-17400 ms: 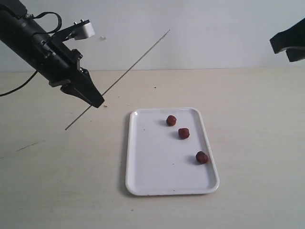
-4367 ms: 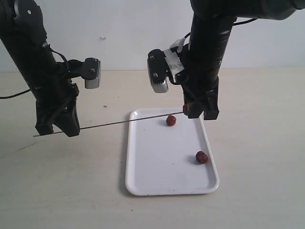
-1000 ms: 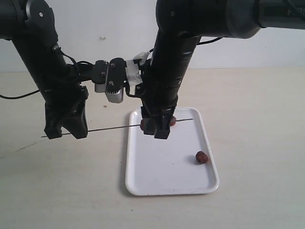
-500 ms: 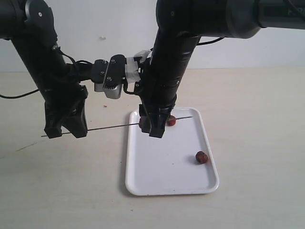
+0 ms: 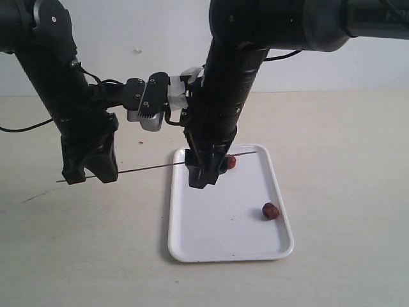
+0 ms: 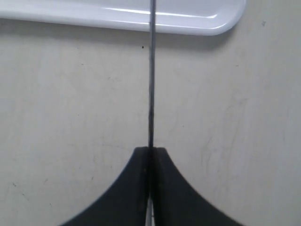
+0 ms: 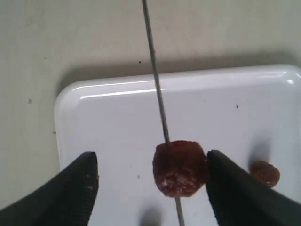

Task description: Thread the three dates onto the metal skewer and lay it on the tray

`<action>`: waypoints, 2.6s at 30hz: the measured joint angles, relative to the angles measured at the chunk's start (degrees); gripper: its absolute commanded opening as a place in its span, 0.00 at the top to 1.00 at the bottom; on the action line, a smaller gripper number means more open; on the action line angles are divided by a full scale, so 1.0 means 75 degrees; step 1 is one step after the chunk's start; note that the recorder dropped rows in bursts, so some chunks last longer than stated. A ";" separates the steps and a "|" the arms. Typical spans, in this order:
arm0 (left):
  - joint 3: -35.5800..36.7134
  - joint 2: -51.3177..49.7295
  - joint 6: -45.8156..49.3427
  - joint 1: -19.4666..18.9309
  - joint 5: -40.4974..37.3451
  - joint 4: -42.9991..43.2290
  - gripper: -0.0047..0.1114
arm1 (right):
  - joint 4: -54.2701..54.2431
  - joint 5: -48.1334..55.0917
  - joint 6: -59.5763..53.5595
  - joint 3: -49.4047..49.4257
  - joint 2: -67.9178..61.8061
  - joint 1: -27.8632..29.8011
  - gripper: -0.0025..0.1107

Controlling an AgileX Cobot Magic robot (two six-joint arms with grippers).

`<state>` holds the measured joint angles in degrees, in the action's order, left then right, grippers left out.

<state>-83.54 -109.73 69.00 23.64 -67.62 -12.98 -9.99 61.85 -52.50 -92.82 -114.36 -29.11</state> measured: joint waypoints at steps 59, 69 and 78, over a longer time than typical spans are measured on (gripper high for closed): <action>0.0000 0.0000 0.0740 -0.2671 -0.0286 -0.1631 0.96 | -0.0454 0.0762 0.1627 0.0000 -0.0102 0.3054 0.55; 0.0000 0.0000 0.0740 -0.2671 -0.0303 -0.1944 0.96 | -0.0515 0.1039 0.0365 0.0722 -0.0038 0.3054 0.55; 0.0000 0.0000 0.0740 -0.2671 -0.0303 -0.1941 0.96 | -0.0128 0.0872 -0.1157 0.1942 0.0343 0.3054 0.55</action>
<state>-83.54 -109.73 74.55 3.61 -69.90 -27.54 -10.95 68.38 -61.17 -78.26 -111.78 -6.20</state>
